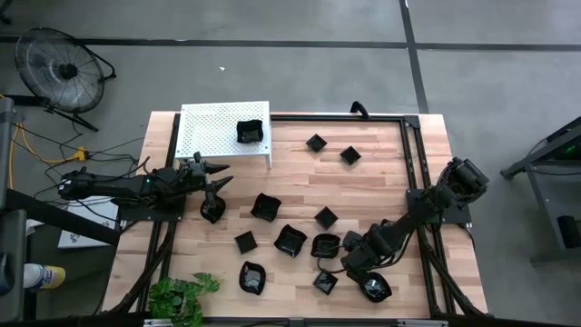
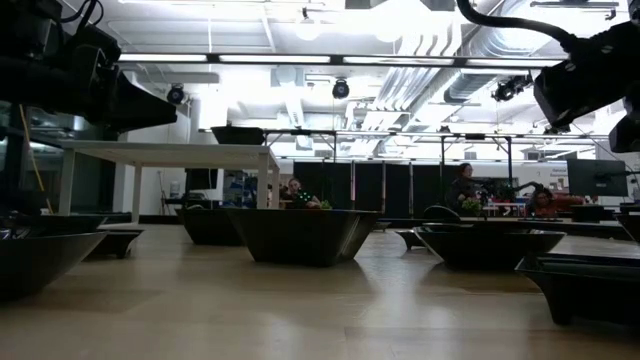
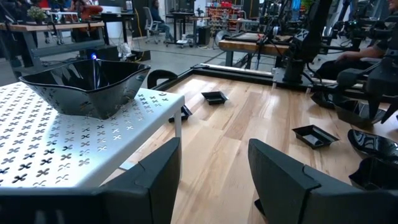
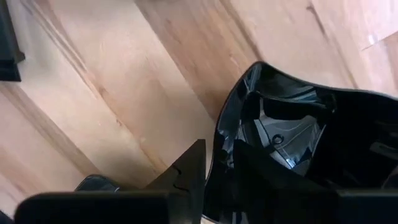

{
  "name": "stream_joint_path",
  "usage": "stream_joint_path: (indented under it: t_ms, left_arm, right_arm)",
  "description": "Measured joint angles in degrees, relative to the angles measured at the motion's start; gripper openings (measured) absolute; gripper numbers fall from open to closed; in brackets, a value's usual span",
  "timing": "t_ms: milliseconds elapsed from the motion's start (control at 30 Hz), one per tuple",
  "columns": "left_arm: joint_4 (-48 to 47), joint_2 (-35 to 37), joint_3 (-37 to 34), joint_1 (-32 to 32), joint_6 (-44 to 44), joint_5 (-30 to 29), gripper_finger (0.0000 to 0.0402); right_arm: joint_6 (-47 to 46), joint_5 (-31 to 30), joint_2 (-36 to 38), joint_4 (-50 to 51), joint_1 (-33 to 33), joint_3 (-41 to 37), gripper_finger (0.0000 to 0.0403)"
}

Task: Pick & Place Mini shaped plates
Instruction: Stack the black distorted square plate on top of the black distorted square plate on the shelf

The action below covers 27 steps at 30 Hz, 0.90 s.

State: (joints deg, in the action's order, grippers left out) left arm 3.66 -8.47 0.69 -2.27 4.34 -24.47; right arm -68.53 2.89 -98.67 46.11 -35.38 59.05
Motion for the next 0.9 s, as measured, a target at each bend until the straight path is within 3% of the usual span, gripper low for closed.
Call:
stream_joint_path:
  t_ms: [333,567,900]
  left_arm:
    - [0.0,0.0,0.0,0.0,0.0,0.0,0.0186]
    - [0.0,0.0,0.0,0.0,0.0,0.0,0.0186]
    - [0.0,0.0,0.0,0.0,0.0,0.0,0.0186]
  right_arm:
    - [-2.1,0.1,0.0,0.1,0.0,0.0,0.0005]
    - [-2.1,2.5,0.0,1.2,0.0,0.8,0.0002]
    - [5.2,4.9,0.0,14.2,0.0,10.2,0.0001]
